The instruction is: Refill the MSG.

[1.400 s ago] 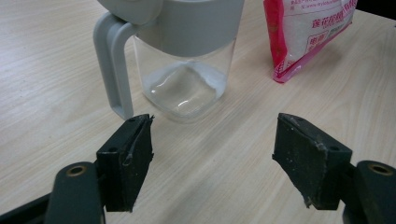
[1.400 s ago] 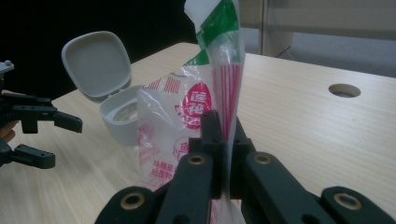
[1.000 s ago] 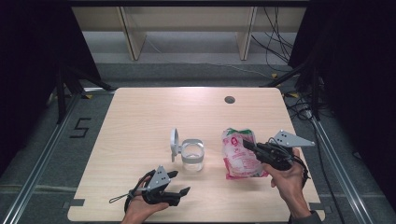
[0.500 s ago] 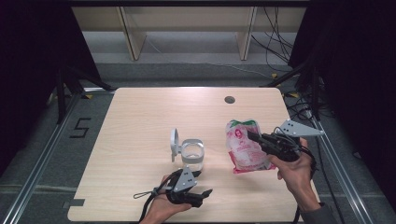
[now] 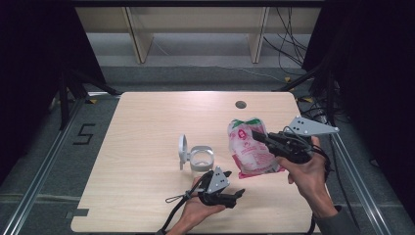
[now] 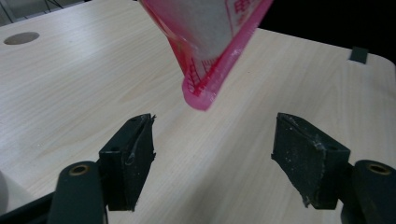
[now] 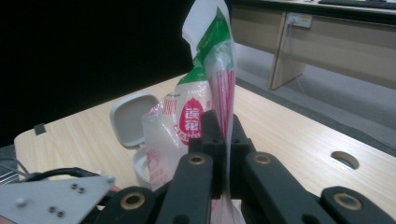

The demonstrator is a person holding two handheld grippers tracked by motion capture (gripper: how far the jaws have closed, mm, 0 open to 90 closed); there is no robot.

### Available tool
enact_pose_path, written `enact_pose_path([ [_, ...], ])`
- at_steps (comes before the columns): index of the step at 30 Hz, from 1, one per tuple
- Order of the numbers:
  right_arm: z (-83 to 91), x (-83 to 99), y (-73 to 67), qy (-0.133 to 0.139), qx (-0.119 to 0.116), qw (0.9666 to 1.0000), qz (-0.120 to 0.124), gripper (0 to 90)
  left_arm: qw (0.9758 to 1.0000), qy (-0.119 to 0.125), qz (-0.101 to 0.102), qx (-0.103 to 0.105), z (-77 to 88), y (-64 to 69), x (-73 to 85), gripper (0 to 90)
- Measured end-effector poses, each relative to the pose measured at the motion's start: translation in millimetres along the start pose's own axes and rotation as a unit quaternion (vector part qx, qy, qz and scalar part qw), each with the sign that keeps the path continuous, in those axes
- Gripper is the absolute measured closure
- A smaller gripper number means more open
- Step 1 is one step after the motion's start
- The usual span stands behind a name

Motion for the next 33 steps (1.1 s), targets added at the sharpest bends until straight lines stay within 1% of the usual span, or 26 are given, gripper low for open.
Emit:
enact_pose_path([
  [1, -1.1, -1.6, -1.1, 0.005, -0.004, 0.9999, 0.012, 90.0, 1.0, -0.003, -0.001, -0.003, -1.7, -0.4, 0.3, 28.6],
  [3, -2.1, -1.6, -6.6, -0.003, -0.011, 0.9999, 0.004, 90.0, 0.9999, -0.001, -0.004, -0.014, -4.9, -1.5, -0.8, 28.7],
  [4, -3.6, -2.8, -8.0, 0.003, -0.009, 0.9999, 0.009, 90.0, 0.9999, 0.0, -0.002, -0.014, -6.4, -0.9, -1.6, 28.7],
  [5, -4.8, -3.7, -8.6, 0.004, -0.012, 0.9997, 0.021, 90.0, 0.9997, 0.0, -0.001, -0.024, -6.6, -0.6, -2.4, 28.6],
  [6, -5.6, -2.7, -11.9, -0.004, -0.021, 0.9997, 0.01, 90.0, 0.9997, 0.005, -0.001, -0.025, -7.3, 0.5, -4.0, 29.0],
  [7, -7.3, -2.9, -14.7, -0.004, -0.025, 0.9996, 0.012, 90.0, 0.9997, 0.008, -0.004, -0.024, -7.8, 0.7, -5.1, 31.6],
  [8, -8.5, -3.0, -15.6, -0.005, -0.025, 0.9996, 0.013, 90.0, 0.9997, 0.016, 0.002, -0.018, -8.1, 3.5, -6.4, 35.6],
  [9, -10.2, -2.9, -18.2, -0.004, -0.029, 0.9995, 0.013, 90.0, 0.9996, 0.023, -0.005, -0.016, -8.0, 3.8, -7.5, 40.5],
  [10, -11.6, -2.5, -19.8, -0.008, -0.03, 0.9994, 0.013, 90.0, 0.9992, 0.023, 0.019, -0.027, -6.1, 6.5, -6.0, 46.9],
  [11, -13.0, -2.2, -22.3, -0.01, -0.03, 0.9995, 0.01, 90.0, 0.9988, 0.022, 0.029, -0.033, -5.7, 7.2, -5.0, 49.6],
  [12, -14.3, -2.5, -22.3, -0.011, -0.031, 0.9993, 0.019, 90.0, 0.999, 0.035, -0.002, -0.027, -7.2, 3.4, -7.8, 52.8],
  [13, -15.6, -2.4, -23.6, -0.012, -0.033, 0.9992, 0.017, 90.0, 0.9989, 0.039, 0.001, -0.026, -7.2, 2.5, -7.4, 54.6],
  [14, -15.9, -2.3, -23.8, -0.013, -0.028, 0.9994, 0.017, 90.0, 0.9985, 0.044, 0.007, -0.032, -6.8, 0.9, -6.8, 59.5],
  [15, -17.5, -2.9, -24.7, -0.011, -0.034, 0.9992, 0.018, 90.0, 0.9983, 0.043, 0.012, -0.039, -5.6, -0.4, -5.8, 65.0],
  [16, -18.3, -3.6, -22.6, -0.01, -0.025, 0.9992, 0.029, 90.0, 0.998, 0.048, 0.019, -0.037, -5.9, -0.4, -5.7, 66.8],
  [17, -19.1, -3.6, -23.5, -0.013, -0.027, 0.9993, 0.023, 90.0, 0.998, 0.048, 0.018, -0.038, -5.6, -0.4, -5.2, 67.7],
  [18, -19.7, -4.0, -22.0, -0.013, -0.023, 0.9993, 0.026, 90.0, 0.9979, 0.049, 0.018, -0.038, -5.5, -0.3, -5.0, 68.3],
  [19, -20.8, -4.2, -24.5, -0.007, -0.032, 0.9994, 0.011, 90.0, 0.9977, 0.05, 0.021, -0.041, -5.3, -0.4, -4.7, 68.9],
  [20, -20.9, -3.9, -23.5, -0.011, -0.031, 0.9994, 0.011, 90.0, 0.9976, 0.052, 0.022, -0.041, -5.5, -0.1, -4.6, 69.4],
  [21, -22.0, -5.4, -20.5, -0.005, -0.025, 0.9994, 0.023, 90.0, 0.9975, 0.053, 0.023, -0.041, -5.2, 0.1, -4.4, 69.8],
  [22, -22.9, -4.3, -23.0, -0.012, -0.036, 0.9992, 0.01, 90.0, 0.9975, 0.054, 0.025, -0.038, -5.1, 0.8, -4.3, 70.0],
  [24, -24.5, -5.7, -23.0, -0.011, -0.035, 0.9992, 0.017, 90.0, 0.9973, 0.061, 0.025, -0.031, -5.7, 2.5, -4.9, 70.5],
  [25, -24.6, -5.8, -23.1, -0.013, -0.03, 0.9994, 0.009, 90.0, 0.9972, 0.062, 0.024, -0.034, -5.8, 3.1, -5.1, 70.8],
  [27, -27.8, -7.2, -21.6, -0.007, -0.032, 0.9993, 0.015, 90.0, 0.9973, 0.056, 0.029, -0.038, -4.8, 5.2, -4.2, 71.1],
  [30, -31.3, -7.6, -23.9, -0.006, -0.041, 0.9991, -0.001, 90.0, 0.9971, 0.061, 0.027, -0.037, -6.6, 7.1, -5.0, 71.7],
  [33, -36.1, -10.1, -18.8, 0.005, -0.023, 0.9996, 0.015, 90.0, 0.9968, 0.058, 0.033, -0.043, -8.2, 9.0, -5.6, 72.0],
])
Point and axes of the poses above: each handheld gripper's, and its own axes: z roughly backward along the jaws, x roughly out of its underside, y roughly to its right, the point moved 7 cm from there along -z, roughly forward along the jaws, and after that the axes turned 15 degrees about -y, right-handed, at the moved point
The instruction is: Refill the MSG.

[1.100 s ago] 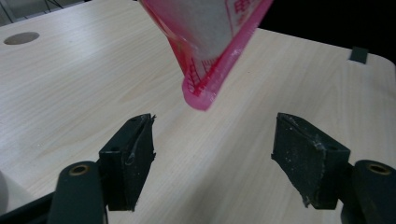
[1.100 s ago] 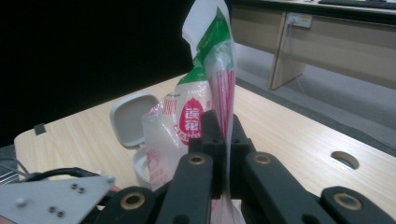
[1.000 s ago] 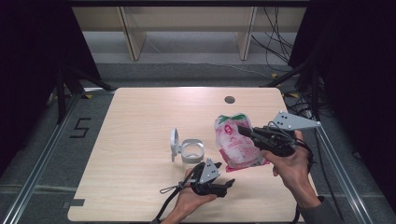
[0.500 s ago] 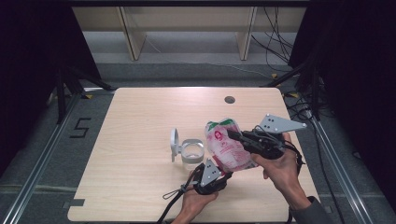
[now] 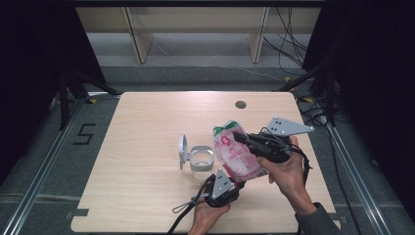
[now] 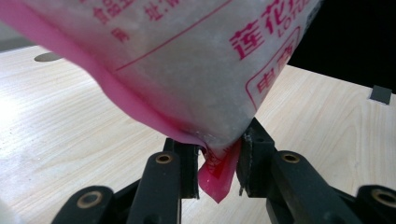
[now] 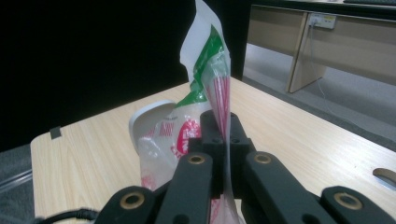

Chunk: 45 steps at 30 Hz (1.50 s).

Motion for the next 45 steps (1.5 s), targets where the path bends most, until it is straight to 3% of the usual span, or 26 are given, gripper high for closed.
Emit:
enact_pose_path([
  [7, -10.8, 1.4, -1.5, -0.005, -0.004, 0.9996, -0.027, 90.0, 0.9999, -0.006, 0.007, -0.005, -4.2, 5.0, 0.1, 72.5],
  [11, -15.8, -1.2, 0.2, 0.0, -0.005, 0.9998, -0.021, 90.0, 0.9998, -0.003, 0.006, -0.017, -7.1, 6.5, -1.9, 72.7],
  [12, -17.2, -1.3, -2.2, -0.004, -0.01, 0.9996, -0.025, 90.0, 0.9999, -0.002, 0.005, -0.014, -8.7, 6.3, -2.6, 72.8],
  [20, -27.7, -2.0, -0.9, -0.013, 0.012, 0.9997, -0.014, 90.0, 0.9996, 0.001, 0.028, 0.005, -14.3, 5.1, -2.8, 73.0],
  [21, -30.0, -2.1, 1.4, -0.011, 0.012, 0.9998, -0.005, 90.0, 0.9996, -0.001, 0.027, 0.01, -14.8, 5.8, -2.6, 73.1],
  [22, -32.3, -2.0, 0.3, -0.012, 0.007, 0.9998, -0.016, 90.0, 0.9995, 0.001, 0.028, 0.013, -15.5, 6.4, -2.8, 73.1],
  [25, -37.1, -1.3, -1.8, -0.02, 0.004, 0.9996, -0.019, 90.0, 0.9992, 0.005, 0.037, 0.016, -16.5, 7.8, -2.8, 73.2],
  [27, -41.8, -2.5, -3.6, -0.024, 0.007, 0.9997, -0.001, 90.0, 0.9991, 0.007, 0.038, 0.018, -16.7, 7.8, -3.0, 73.3],
  [28, -42.1, -1.5, -6.2, -0.032, 0.005, 0.9994, -0.014, 90.0, 0.999, 0.011, 0.04, 0.018, -16.8, 7.5, -3.7, 73.3],
  [29, -44.5, -3.1, -6.6, -0.027, 0.005, 0.9996, -0.007, 90.0, 0.9989, 0.013, 0.043, 0.014, -17.2, 6.3, -3.9, 73.3],
  [30, -45.3, -3.5, -7.7, -0.03, 0.007, 0.9994, -0.017, 90.0, 0.9987, 0.016, 0.046, 0.016, -17.4, 5.7, -4.1, 73.3],
  [31, -48.2, -5.5, -6.0, -0.024, 0.007, 0.9997, -0.001, 90.0, 0.9988, 0.017, 0.045, 0.013, -17.4, 5.0, -4.3, 73.3],
  [34, -51.0, -5.1, -7.8, -0.033, 0.002, 0.9994, -0.011, 90.0, 0.9988, 0.02, 0.041, 0.018, -19.1, 3.2, -5.0, 73.4],
  [35, -52.7, -7.0, -6.4, -0.027, 0.007, 0.9996, 0.001, 90.0, 0.9986, 0.02, 0.044, 0.019, -19.2, 2.9, -5.2, 73.4],
  [38, -56.8, -8.8, -9.9, -0.033, 0.006, 0.9994, 0.0, 90.0, 0.9984, 0.027, 0.045, 0.021, -20.3, 2.0, -7.5, 73.4],
  [42, -61.5, -12.3, -11.2, -0.035, 0.026, 0.9987, 0.026, 90.0, 0.9984, 0.028, 0.042, 0.025, -19.3, 0.9, -8.5, 73.4],
  [43, -62.1, -11.5, -13.7, -0.041, 0.021, 0.9989, 0.012, 90.0, 0.9986, 0.027, 0.039, 0.024, -18.7, 0.2, -8.5, 73.4],
  [45, -65.1, -12.2, -15.3, -0.04, 0.018, 0.999, 0.013, 90.0, 0.9975, 0.04, 0.051, 0.028, -19.3, 1.5, -10.5, 73.4],
])
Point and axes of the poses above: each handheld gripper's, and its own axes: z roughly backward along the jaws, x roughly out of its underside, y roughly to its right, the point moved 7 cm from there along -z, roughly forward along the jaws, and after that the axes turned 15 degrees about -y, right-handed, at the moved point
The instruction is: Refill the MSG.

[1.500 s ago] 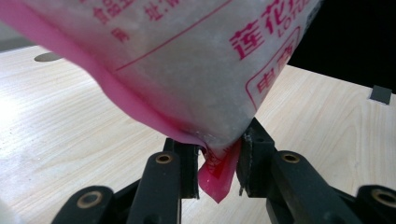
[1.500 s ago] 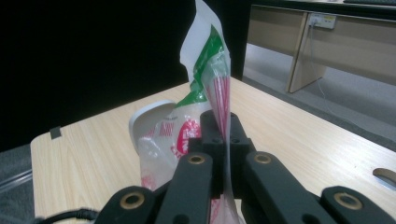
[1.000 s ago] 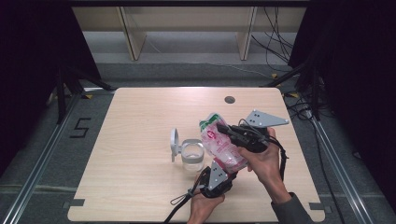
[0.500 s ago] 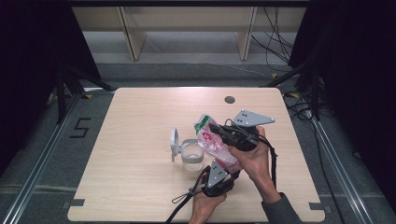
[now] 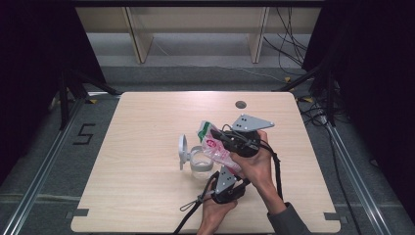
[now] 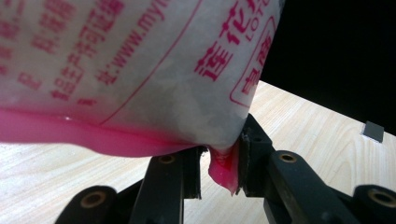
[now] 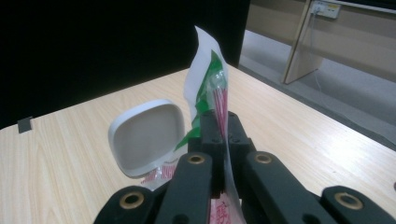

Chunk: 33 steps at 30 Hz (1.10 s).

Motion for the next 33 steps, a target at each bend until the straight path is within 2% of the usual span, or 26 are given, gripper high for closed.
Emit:
enact_pose_path([
  [3, -4.3, -0.6, -1.5, -0.006, -0.005, 0.9999, 0.011, 90.0, 1.0, 0.0, -0.001, -0.003, -0.7, -0.2, 0.0, 73.5],
  [4, -5.3, -0.2, -3.4, -0.008, -0.007, 0.9999, -0.003, 90.0, 1.0, 0.001, 0.0, -0.002, -0.7, -0.3, -0.4, 73.5],
  [5, -6.5, -0.7, -3.7, -0.009, -0.013, 0.9999, 0.004, 90.0, 1.0, 0.002, -0.002, -0.001, -0.7, -0.7, -0.6, 73.5],
  [6, -7.1, -1.2, -3.2, -0.009, -0.003, 1.0, 0.0, 90.0, 1.0, 0.002, 0.0, -0.002, -0.8, -1.3, -0.6, 73.5],
  [7, -8.2, -2.7, -2.6, -0.007, -0.006, 0.9999, 0.015, 90.0, 1.0, 0.003, 0.002, -0.001, -0.4, -1.7, -0.8, 73.5],
  [8, -8.5, -2.2, -4.3, -0.013, -0.012, 0.9998, 0.004, 90.0, 1.0, 0.004, 0.003, -0.002, -0.3, -2.1, -1.5, 73.5],
  [10, -10.5, -4.4, -2.4, -0.004, -0.002, 0.9999, 0.011, 90.0, 1.0, 0.007, 0.003, 0.003, -1.3, -2.8, -2.9, 73.5],
  [11, -11.2, -4.5, -4.1, -0.006, -0.007, 1.0, 0.001, 90.0, 0.9999, 0.009, 0.006, 0.005, -1.1, -3.6, -3.3, 73.5],
  [12, -11.8, -4.2, -3.6, -0.013, -0.008, 0.9999, 0.003, 90.0, 1.0, 0.007, 0.005, 0.004, -1.4, -4.4, -3.4, 73.5],
  [13, -13.1, -5.6, -2.7, -0.007, -0.01, 0.9998, 0.015, 90.0, 1.0, 0.006, 0.006, 0.003, -1.6, -5.0, -3.6, 73.5],
  [15, -13.6, -5.3, -4.5, -0.013, -0.015, 0.9998, 0.005, 90.0, 0.9999, 0.011, 0.01, 0.003, -1.0, -6.0, -4.5, 73.5],
  [17, -14.9, -7.2, -4.7, -0.013, -0.015, 0.9997, 0.014, 90.0, 0.9998, 0.015, 0.01, 0.007, -1.7, -6.6, -5.5, 73.5],
  [18, -14.3, -6.6, -5.4, -0.02, -0.012, 0.9997, 0.009, 90.0, 0.9998, 0.014, 0.011, 0.004, -1.1, -7.0, -5.6, 73.6],
  [21, -16.0, -8.7, -5.5, -0.016, -0.013, 0.9995, 0.024, 90.0, 0.9999, 0.014, 0.009, 0.002, -0.5, -6.7, -6.2, 73.6],
  [22, -16.9, -9.1, -6.3, -0.016, -0.014, 0.9995, 0.025, 90.0, 0.9999, 0.011, 0.01, -0.003, -0.1, -7.1, -5.8, 73.6],
  [24, -18.9, -9.4, -5.3, -0.016, -0.013, 0.9994, 0.03, 90.0, 0.9998, 0.015, 0.011, 0.001, -0.2, -6.9, -6.0, 73.6],
  [25, -18.9, -8.8, -6.4, -0.021, -0.02, 0.9992, 0.028, 90.0, 0.9999, 0.011, 0.008, -0.003, -0.1, -7.2, -5.7, 73.5],
  [27, -19.7, -10.5, -5.8, -0.01, -0.01, 0.9994, 0.031, 90.0, 0.9998, 0.017, 0.009, 0.003, -0.7, -6.7, -6.5, 73.6],
  [30, -20.6, -9.4, -8.4, -0.022, -0.015, 0.9991, 0.032, 90.0, 0.9997, 0.022, 0.011, 0.006, -0.4, -5.6, -6.9, 73.6],
  [33, -22.2, -9.5, -8.2, -0.027, -0.013, 0.9984, 0.048, 90.0, 0.9996, 0.024, 0.011, 0.009, -1.0, -5.6, -7.0, 73.6],
])
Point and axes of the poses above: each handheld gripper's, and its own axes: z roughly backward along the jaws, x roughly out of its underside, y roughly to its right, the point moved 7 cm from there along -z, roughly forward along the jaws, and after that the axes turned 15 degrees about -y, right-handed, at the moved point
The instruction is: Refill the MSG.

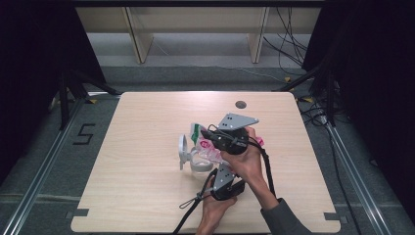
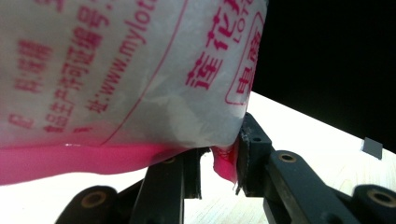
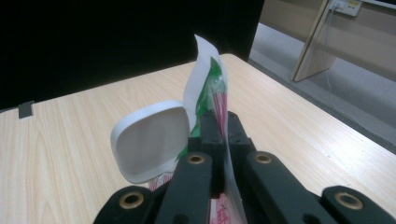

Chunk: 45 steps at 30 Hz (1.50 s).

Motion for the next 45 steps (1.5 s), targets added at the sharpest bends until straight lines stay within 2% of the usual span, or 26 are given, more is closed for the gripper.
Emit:
enact_pose_path([
  [1, -1.4, -0.7, -0.2, 0.006, 0.003, 1.0, -0.005, 90.0, 1.0, -0.001, 0.001, 0.0, -0.2, 0.0, 0.2, 73.6],
  [3, -2.1, 0.1, -0.9, -0.002, -0.006, 0.9999, -0.011, 90.0, 1.0, 0.0, 0.002, 0.0, -0.2, -0.2, 0.0, 73.6],
  [6, -1.9, -0.6, 0.1, 0.001, -0.001, 0.9999, -0.015, 90.0, 1.0, 0.002, 0.003, 0.001, -0.8, -0.2, -0.5, 73.6],
  [8, -2.1, -0.1, 0.4, -0.005, -0.01, 0.9999, -0.006, 90.0, 1.0, 0.003, 0.004, 0.003, -1.0, 0.2, -1.0, 73.5],
  [11, -3.1, -1.0, 2.1, -0.002, -0.005, 1.0, -0.004, 90.0, 1.0, 0.006, 0.004, 0.004, -1.7, -0.1, -1.4, 73.5],
  [16, -4.9, -1.4, 0.8, -0.009, -0.013, 0.9999, -0.002, 90.0, 1.0, 0.004, 0.004, 0.004, -0.9, -1.5, -1.4, 73.5],
  [18, -5.0, -1.5, 0.2, -0.011, -0.012, 0.9998, -0.008, 90.0, 0.9999, 0.007, 0.005, 0.006, -1.2, -1.6, -1.5, 73.5],
  [19, -6.1, -2.3, 1.9, -0.008, -0.007, 0.9999, 0.001, 90.0, 0.9999, 0.008, 0.007, 0.01, -1.3, -1.2, -1.9, 73.5],
  [22, -6.8, -1.7, 0.6, -0.013, -0.014, 0.9998, -0.004, 90.0, 0.9999, 0.01, 0.008, 0.011, -1.4, -1.3, -2.0, 73.5],
  [23, -7.7, -1.7, -0.7, -0.012, -0.011, 0.9998, -0.015, 90.0, 0.9999, 0.01, 0.009, 0.01, -1.9, -1.8, -1.8, 73.5],
  [24, -7.6, -1.9, 1.2, -0.012, -0.011, 0.9999, -0.005, 90.0, 0.9999, 0.01, 0.009, 0.01, -2.0, -1.7, -1.9, 73.5],
  [30, -7.1, -2.8, 2.5, -0.013, -0.017, 0.9998, -0.004, 90.0, 0.9998, 0.012, 0.008, 0.01, -2.2, -1.6, -2.4, 73.5],
  [33, -8.6, -3.6, 2.0, -0.01, -0.012, 0.9998, -0.007, 90.0, 0.9998, 0.014, 0.01, 0.011, -2.0, -1.8, -2.7, 73.5],
  [35, -9.0, -3.6, 1.6, -0.012, -0.013, 0.9999, 0.0, 90.0, 0.9998, 0.016, 0.01, 0.011, -2.4, -1.8, -2.7, 73.5],
  [38, -8.8, -4.0, 1.8, -0.01, -0.01, 0.9999, -0.008, 90.0, 0.9998, 0.017, 0.009, 0.01, -1.6, -1.6, -3.4, 73.5],
  [40, -7.7, -6.0, 1.5, -0.004, -0.008, 1.0, 0.0, 90.0, 0.9997, 0.019, 0.008, 0.011, -1.6, -2.0, -3.9, 73.6],
  [43, -8.7, -4.5, 1.0, -0.016, -0.008, 0.9998, 0.002, 90.0, 0.9997, 0.019, 0.01, 0.013, -2.8, -1.3, -4.0, 73.5],
  [45, -9.3, -5.1, 0.8, -0.014, -0.011, 0.9998, 0.006, 90.0, 0.9997, 0.019, 0.012, 0.01, -3.1, -2.6, -4.1, 73.6],
])
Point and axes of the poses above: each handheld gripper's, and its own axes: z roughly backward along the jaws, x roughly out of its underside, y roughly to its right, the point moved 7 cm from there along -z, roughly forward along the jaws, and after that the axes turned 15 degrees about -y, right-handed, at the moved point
